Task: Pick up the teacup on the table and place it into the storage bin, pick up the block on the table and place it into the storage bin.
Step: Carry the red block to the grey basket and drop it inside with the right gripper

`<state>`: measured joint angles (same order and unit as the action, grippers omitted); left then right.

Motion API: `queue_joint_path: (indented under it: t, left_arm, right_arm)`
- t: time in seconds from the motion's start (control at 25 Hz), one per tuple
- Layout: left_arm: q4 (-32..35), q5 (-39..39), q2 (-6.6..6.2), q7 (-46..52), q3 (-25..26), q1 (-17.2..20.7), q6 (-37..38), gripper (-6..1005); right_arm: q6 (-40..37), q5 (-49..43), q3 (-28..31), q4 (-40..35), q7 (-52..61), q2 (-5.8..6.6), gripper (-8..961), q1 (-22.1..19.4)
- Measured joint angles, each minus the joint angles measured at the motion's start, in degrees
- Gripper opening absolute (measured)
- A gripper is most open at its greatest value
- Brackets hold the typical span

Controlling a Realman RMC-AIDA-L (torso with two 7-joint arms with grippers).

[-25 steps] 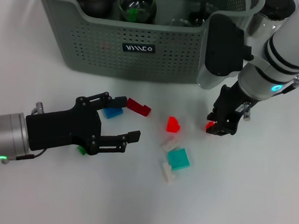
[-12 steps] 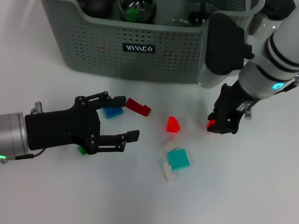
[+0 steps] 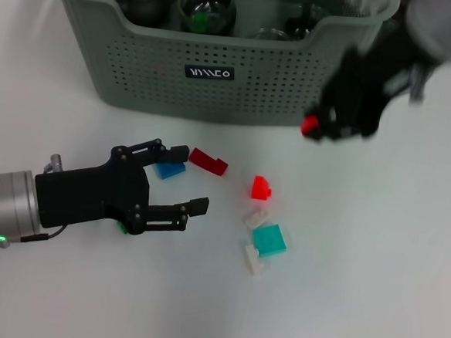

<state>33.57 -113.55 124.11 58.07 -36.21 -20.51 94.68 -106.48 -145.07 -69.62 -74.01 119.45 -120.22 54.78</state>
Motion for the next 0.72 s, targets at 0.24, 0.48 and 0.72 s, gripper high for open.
queue_joint_path:
  t: [0.24, 0.48, 0.72]
  left_arm:
    - [-0.1, 0.0, -0.02, -0.2, 0.0, 0.0, 0.0, 862]
    - [-0.1, 0.0, -0.01, -0.2, 0.0, -0.1, 0.0, 861]
    - [0.0, 0.0, -0.01, 0.0, 0.0, -0.4, 0.0, 861]
  right_arm:
    - [-4.3, 6.9, 18.3, -6.9, 2.7, 1.09, 233, 6.6]
    - [11.9, 0.2, 18.2, -1.1, 8.8, 3.16, 233, 7.2]
    - [26.4, -12.1, 13.0, 13.5, 10.6, 3.26, 234, 10.0]
